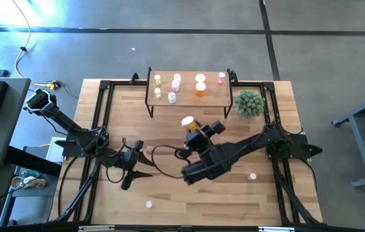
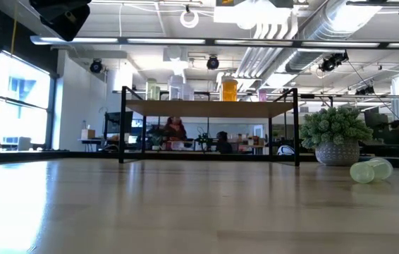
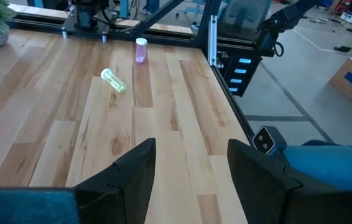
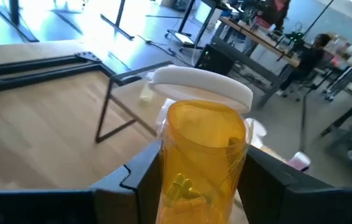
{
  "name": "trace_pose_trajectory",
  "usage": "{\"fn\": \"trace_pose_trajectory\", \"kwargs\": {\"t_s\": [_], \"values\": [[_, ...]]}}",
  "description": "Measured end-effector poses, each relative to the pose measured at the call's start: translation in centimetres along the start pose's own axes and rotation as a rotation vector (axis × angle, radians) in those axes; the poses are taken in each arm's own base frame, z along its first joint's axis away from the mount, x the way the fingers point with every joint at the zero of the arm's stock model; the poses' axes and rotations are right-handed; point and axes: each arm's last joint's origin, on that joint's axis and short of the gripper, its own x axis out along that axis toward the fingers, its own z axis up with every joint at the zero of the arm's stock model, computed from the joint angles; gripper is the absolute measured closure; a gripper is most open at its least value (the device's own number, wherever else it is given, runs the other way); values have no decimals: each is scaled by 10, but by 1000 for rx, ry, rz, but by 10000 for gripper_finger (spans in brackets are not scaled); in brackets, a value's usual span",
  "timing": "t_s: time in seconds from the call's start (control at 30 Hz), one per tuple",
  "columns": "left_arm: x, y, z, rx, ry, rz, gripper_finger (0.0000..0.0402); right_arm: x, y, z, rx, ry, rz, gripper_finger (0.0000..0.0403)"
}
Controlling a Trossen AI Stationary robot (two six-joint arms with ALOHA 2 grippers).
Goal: Pick and place medicine bottles onto shelf by color
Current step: Put the orange pill bottle aligned with the other orange pill bottles on the shelf
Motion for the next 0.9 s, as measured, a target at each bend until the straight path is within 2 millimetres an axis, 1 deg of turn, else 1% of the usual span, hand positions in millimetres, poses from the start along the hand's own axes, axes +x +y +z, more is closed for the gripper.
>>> {"fn": "trace_pose_trajectory", "kwargs": {"t_s": [0.27,0.33,0.4,0.43,0.53,0.63,0.73,0.8,0.9], "values": [[-1,0,1,-4,-6,-12,211,12,-9,6,-70,28,-18,240],[-2,0,2,-4,-7,-13,211,18,-10,3,-105,45,-29,240],[-4,0,3,-8,-18,-16,211,26,-15,-4,-131,84,-38,240],[-4,0,4,-10,-23,-18,211,30,-20,-8,-131,99,-48,240],[-5,0,4,-10,-23,-18,211,34,-43,-20,-83,123,-79,240],[-5,1,5,-11,-24,-16,211,31,-66,-32,-4,109,-92,240],[-5,2,5,-15,-28,-8,211,25,-84,-45,67,78,-79,240],[-4,4,6,-18,-30,1,211,23,-95,-54,124,43,-72,240],[-3,8,7,-24,-38,30,211,23,-107,-70,202,8,-59,240]]}}
